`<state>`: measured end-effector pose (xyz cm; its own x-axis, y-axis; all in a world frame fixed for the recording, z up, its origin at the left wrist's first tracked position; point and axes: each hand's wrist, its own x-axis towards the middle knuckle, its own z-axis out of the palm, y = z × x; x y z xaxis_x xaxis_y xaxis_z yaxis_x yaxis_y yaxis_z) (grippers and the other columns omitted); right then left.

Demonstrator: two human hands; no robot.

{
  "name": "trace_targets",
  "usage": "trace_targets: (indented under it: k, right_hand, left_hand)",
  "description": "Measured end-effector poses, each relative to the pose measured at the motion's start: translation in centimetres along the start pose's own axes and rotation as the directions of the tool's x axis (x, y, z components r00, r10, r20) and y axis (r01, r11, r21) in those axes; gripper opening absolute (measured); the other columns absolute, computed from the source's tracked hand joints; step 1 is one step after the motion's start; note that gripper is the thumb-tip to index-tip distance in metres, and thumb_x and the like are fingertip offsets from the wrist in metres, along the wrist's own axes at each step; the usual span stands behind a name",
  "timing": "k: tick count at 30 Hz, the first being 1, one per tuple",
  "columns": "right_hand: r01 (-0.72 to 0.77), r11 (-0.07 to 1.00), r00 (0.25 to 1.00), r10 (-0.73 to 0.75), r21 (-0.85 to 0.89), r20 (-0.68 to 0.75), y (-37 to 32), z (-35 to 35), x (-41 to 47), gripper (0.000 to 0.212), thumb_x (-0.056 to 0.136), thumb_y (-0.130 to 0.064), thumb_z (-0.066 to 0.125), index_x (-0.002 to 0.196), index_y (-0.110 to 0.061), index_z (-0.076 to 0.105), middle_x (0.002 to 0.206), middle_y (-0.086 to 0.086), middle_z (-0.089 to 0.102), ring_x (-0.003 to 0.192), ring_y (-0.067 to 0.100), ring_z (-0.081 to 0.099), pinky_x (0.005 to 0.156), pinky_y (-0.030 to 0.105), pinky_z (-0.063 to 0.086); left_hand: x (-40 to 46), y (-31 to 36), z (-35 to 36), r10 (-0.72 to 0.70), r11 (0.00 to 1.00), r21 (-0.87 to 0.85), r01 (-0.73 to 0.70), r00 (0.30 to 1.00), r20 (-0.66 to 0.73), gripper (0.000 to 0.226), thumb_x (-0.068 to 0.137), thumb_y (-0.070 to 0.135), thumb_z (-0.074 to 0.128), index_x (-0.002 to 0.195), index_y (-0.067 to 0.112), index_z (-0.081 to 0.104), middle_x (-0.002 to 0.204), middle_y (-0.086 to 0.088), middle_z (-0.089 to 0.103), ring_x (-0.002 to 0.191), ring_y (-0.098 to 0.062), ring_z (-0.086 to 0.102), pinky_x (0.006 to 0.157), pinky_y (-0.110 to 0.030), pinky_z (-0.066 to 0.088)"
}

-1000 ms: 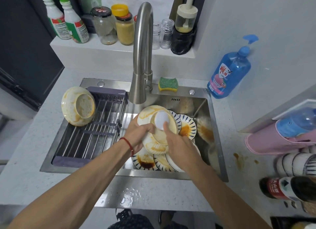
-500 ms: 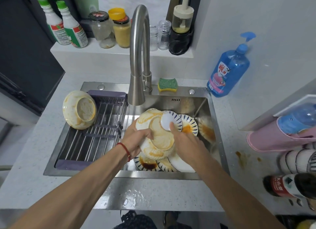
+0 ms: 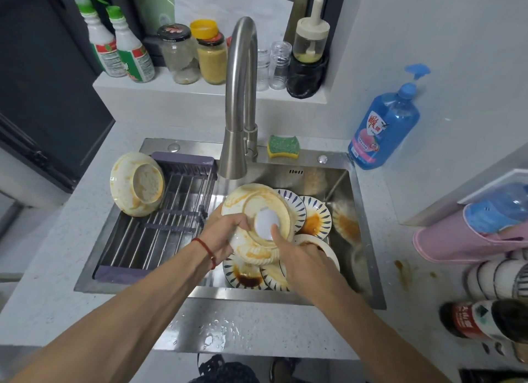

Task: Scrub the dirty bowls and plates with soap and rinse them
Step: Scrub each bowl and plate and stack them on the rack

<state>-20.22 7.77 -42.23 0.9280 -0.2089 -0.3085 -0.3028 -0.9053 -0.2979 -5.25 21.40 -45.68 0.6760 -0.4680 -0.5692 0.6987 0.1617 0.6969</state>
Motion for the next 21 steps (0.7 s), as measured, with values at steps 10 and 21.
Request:
trace_targets:
  k: [10,21]
  right_hand:
    - [-0.046,0.997,0.998,0.044,-0.065,-0.039,2.1,0.3,0.3,0.066,0.105,-0.015,0.042,0.162,-0.033,0.014,0.074,-0.004,0.054,0.061,0.009,0.051,0.048,0.022,0.032]
    - [-0.003,0.569,0.966,0.216,0.822,-0.145,3.9,-1.7,4.9,0.042,0.088,-0.032,0.080,0.120,-0.042,0.055,0.105,-0.018,0.068,0.092,-0.002,0.067,0.067,0.015,0.055]
  left_hand:
    - [0.7,1.5,-1.2,0.018,0.983,0.181,-0.025,0.999,0.042,0.066,0.071,-0.025,0.057,0.126,0.010,0.062,0.127,-0.022,0.067,0.110,-0.040,0.070,0.080,-0.056,0.062]
    - [0.3,5.9,2.6,-0.062,0.597,0.746,-0.296,0.910,0.411,0.052,0.078,-0.004,0.083,0.124,0.011,0.062,0.116,-0.017,0.073,0.100,-0.032,0.076,0.084,-0.056,0.063]
